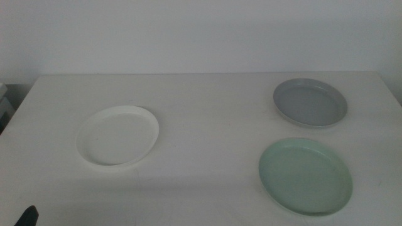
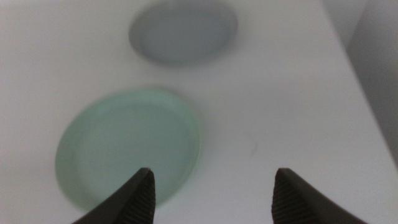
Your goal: Stack the three bowls on top of each other.
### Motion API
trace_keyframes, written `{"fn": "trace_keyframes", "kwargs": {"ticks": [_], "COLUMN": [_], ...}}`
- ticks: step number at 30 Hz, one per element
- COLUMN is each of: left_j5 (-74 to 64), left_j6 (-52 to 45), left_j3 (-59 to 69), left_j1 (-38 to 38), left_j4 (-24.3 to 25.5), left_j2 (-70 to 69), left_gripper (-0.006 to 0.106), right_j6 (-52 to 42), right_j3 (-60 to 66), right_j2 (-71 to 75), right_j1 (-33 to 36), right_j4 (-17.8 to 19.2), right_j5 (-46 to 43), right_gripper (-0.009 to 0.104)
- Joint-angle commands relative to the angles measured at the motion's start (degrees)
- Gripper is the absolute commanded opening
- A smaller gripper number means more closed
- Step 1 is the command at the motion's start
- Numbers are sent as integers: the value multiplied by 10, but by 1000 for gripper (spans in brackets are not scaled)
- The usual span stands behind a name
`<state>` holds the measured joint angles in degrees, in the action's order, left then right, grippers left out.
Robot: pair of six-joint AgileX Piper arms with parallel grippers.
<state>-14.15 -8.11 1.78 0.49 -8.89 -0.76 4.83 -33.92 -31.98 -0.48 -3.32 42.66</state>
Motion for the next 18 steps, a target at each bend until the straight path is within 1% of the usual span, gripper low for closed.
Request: {"fn": "trace_keyframes", "kwargs": {"ticks": [1, 5, 11, 15, 18], "left_j5": [45, 45, 45, 45, 45], "left_j6": [5, 5, 5, 5, 5], "left_j3": [-3, -3, -3, -3, -3], "left_j1": [1, 1, 1, 1, 1], "left_j4": [-4, -4, -4, -4, -4], "left_j2": [-8, -8, -8, -8, -8], "left_gripper": [105, 105, 105, 105, 105], "right_j6": [7, 4, 4, 4, 4], "right_j3": [-79, -161, -228, -244, -244], "right_j2": [-67, -158, -280, -350, -399], "right_j1": [-3, -3, -3, -3, 10], "right_j4": [-3, -15, -27, -48, -48], "right_j5": [45, 92, 91, 88, 76], "right_gripper": [48, 48, 48, 48, 48]}}
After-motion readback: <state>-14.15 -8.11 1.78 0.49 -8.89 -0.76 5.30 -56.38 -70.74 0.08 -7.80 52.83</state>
